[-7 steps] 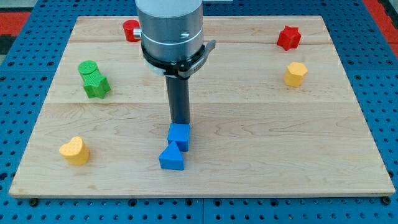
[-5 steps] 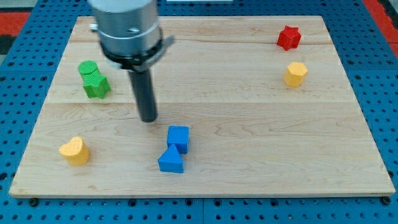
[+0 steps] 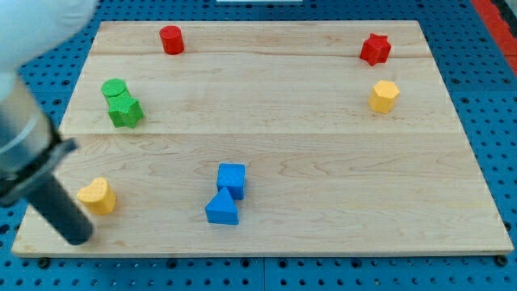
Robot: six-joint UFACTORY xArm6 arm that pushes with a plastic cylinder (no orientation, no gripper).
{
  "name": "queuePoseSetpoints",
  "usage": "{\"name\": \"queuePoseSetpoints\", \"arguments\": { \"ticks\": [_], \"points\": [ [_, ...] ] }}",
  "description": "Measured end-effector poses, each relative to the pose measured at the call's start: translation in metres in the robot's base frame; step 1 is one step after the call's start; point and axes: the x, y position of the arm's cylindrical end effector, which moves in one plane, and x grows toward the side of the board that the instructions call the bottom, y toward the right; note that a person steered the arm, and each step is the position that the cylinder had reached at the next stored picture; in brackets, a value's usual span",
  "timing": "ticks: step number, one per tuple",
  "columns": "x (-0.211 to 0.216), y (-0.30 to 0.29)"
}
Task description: Push yellow heart in to yellow hexagon
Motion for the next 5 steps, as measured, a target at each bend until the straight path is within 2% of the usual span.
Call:
{"name": "queuePoseSetpoints", "arguments": {
  "ticks": [5],
  "points": [
    [-0.066,0.032]
  ]
}}
